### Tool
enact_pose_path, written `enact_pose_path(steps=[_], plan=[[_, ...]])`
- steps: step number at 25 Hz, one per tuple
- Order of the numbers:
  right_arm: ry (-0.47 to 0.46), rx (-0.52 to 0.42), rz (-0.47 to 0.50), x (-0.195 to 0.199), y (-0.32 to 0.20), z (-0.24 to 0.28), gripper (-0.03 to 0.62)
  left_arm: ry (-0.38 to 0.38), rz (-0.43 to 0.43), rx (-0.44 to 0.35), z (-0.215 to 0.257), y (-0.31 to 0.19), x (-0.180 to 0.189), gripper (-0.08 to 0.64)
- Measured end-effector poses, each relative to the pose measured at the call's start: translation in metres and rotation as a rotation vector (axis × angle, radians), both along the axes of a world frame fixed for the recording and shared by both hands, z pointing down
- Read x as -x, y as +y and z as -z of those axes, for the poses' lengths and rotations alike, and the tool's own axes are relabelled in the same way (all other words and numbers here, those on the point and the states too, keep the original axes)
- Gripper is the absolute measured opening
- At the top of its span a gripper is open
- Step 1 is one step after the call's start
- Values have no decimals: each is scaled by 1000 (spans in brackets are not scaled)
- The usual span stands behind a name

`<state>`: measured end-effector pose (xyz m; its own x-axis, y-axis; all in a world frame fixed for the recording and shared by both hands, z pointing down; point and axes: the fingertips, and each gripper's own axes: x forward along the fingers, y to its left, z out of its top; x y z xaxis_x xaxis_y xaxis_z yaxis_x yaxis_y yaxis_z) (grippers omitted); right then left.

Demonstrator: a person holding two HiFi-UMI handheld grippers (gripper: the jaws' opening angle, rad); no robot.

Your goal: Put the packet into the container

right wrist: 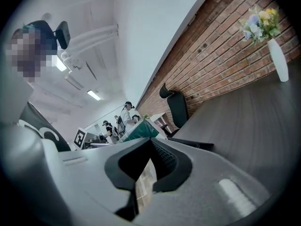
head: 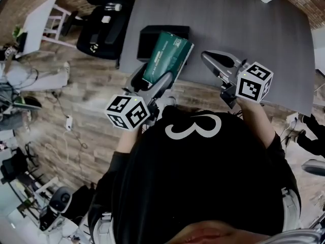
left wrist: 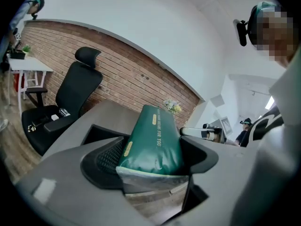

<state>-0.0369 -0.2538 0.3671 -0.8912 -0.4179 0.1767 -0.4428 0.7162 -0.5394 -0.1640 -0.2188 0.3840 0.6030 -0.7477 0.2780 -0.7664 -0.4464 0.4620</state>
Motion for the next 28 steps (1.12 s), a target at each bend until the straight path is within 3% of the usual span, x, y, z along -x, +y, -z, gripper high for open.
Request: enact_pose_path(steps=[12,18,28], plan=[[3,14,-212,19,-13,-1,2,-154,-389,-116,1,-45,22,395],[12,45,-317,17,-10,-15,2,-285,-571,-162,-18,-65,25,394],[28,90,-459,12,3,-36,2,-350,-849,-203,-42,-90,15,394]])
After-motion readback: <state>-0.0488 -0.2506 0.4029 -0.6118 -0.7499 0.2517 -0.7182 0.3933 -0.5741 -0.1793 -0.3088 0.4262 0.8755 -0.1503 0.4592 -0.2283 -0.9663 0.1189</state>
